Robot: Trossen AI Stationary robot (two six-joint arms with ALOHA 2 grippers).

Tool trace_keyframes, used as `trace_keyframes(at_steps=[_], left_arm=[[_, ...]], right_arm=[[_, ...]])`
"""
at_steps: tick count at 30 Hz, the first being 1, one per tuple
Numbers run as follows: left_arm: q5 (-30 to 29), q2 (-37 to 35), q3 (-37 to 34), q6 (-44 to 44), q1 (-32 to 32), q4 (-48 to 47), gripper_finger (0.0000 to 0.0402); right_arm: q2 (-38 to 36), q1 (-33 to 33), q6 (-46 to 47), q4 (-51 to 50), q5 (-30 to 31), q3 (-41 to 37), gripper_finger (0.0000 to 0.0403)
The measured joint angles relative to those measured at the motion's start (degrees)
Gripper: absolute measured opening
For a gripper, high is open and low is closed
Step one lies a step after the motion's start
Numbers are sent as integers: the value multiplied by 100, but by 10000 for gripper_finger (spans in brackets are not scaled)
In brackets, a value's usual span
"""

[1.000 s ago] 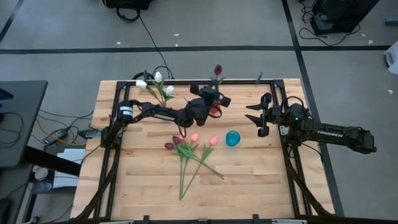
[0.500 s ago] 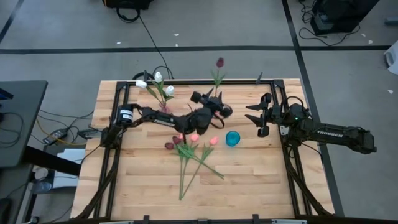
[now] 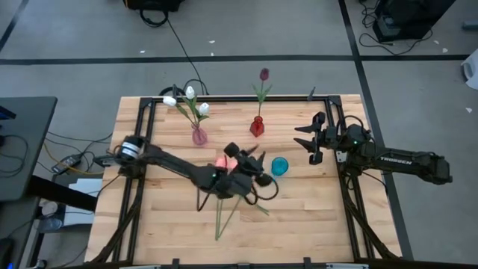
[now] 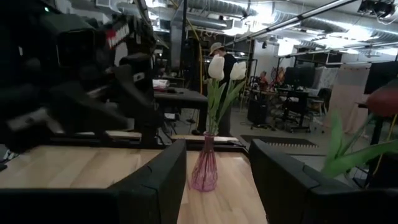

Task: Sort flowers into vase by color
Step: Put the red tulip into the red vase

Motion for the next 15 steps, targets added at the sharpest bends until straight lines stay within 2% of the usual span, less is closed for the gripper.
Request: trace_keyframes(at_steps=[3, 7, 9, 11, 15], left_arm=[[1096, -293, 0, -1503, -3, -1368, 150], [3062, -578, 2, -3718, 155, -3209, 145], [3895, -590, 0, -4485, 233, -3948, 145], [4449, -588, 0, -5099, 249, -4558, 145], [5148, -590, 0, -5895, 227, -5614, 145]], right_arm=[[84, -2, 13, -1, 0, 0, 187], [213, -6, 7, 2, 17, 0, 187], [278, -4, -28, 51, 109, 0, 187], [321, -13, -44, 96, 199, 0, 187], [407, -61, -48, 98, 214, 0, 187]])
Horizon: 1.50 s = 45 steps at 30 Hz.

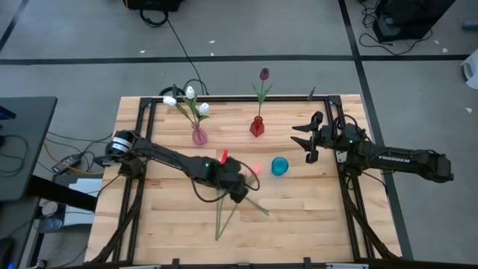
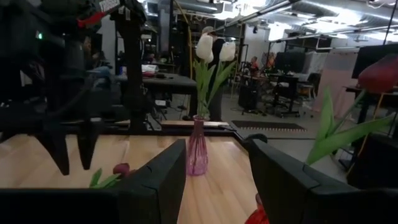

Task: Sort flowers into vase by color
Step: Put the red tulip into the red vase

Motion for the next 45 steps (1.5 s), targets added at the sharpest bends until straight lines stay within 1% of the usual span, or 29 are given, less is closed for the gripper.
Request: trace_keyframes(at_steps=[2, 5, 12, 18, 22, 25, 27, 31, 35, 38, 41, 45], left_arm=[[312, 0, 0, -268, 5, -245, 145], [609, 0, 0, -550, 11, -306, 144], [884, 42, 0, -1917, 7, 43, 144], [902, 210, -3, -2882, -6, 606, 144], [887, 403, -9, -2902, -42, 431, 144], [416, 391, -16, -2759, -113, 103, 144], [182, 310, -13, -2736, -179, -352, 144], [94, 251, -10, -3034, -353, -789, 135], [-17, 254, -13, -3238, -421, -839, 123], [-115, 254, -15, -3353, -420, -1112, 117], [-196, 227, -245, -3450, -422, -984, 110], [-150, 175, -873, -3458, -422, -24, 95]], right_arm=[[24, -18, 0, 16, -1, 0, 187], [29, -49, 32, 27, 0, 0, 187], [58, -48, 19, 100, -13, 0, 187], [231, -48, 11, 148, -23, 2, 187], [303, -48, 7, 256, -87, 2, 187], [363, -42, 0, 422, -124, 8, 187], [414, -42, -1, 563, -161, 5, 187], [513, -52, -34, 774, -337, 4, 187], [597, -50, -42, 995, -450, 4, 187], [637, -48, -44, 1058, -606, 4, 187], [676, -47, -51, 1151, -713, 4, 187], [698, -53, -203, 1191, -715, 4, 187]])
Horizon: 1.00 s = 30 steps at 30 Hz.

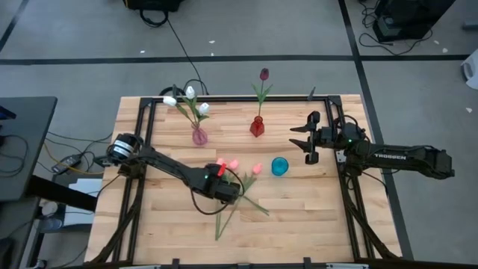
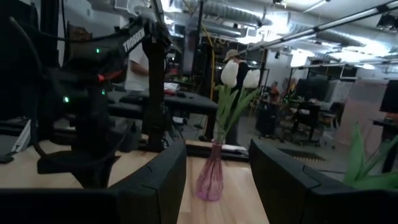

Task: Sort flowers into vase by color
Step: Put the red tulip into the red vase

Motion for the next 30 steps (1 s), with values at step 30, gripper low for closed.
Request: trace_keyframes(at_steps=[30], left_arm=[[-376, -929, -1782, -2876, -101, 1346, 156]], right_arm=[[25, -22, -139, 118, 0, 0, 187]])
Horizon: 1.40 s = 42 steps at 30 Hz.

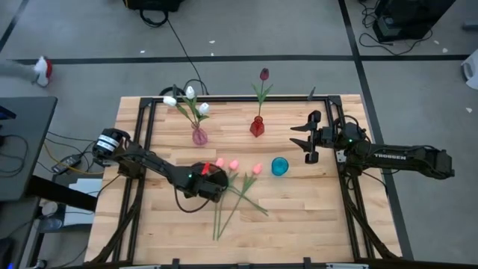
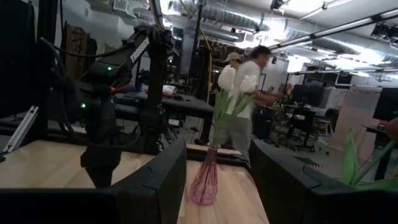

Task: Sort flowers into vase by color
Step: Put the red tulip into the red vase

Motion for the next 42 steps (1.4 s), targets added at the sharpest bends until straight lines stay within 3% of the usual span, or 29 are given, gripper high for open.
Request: trace_keyframes(at_steps=[7, 11, 29, 36, 42], left_arm=[[-11, 0, -336, -299, 75, 178, 163], [-339, 0, -470, -301, 174, 448, 163], [-982, 35, -508, -406, 372, 704, 158], [-922, 251, -619, -564, 385, 922, 117], [-954, 274, -608, -306, 339, 968, 53]], right_arm=[[0, 0, -50, 15, -1, 0, 187], [0, 0, -50, 15, -2, 0, 187], [0, 0, -67, 18, -4, 0, 187], [-1, 0, -112, 57, -141, 0, 187], [-2, 2, -115, 57, -149, 0, 187]])
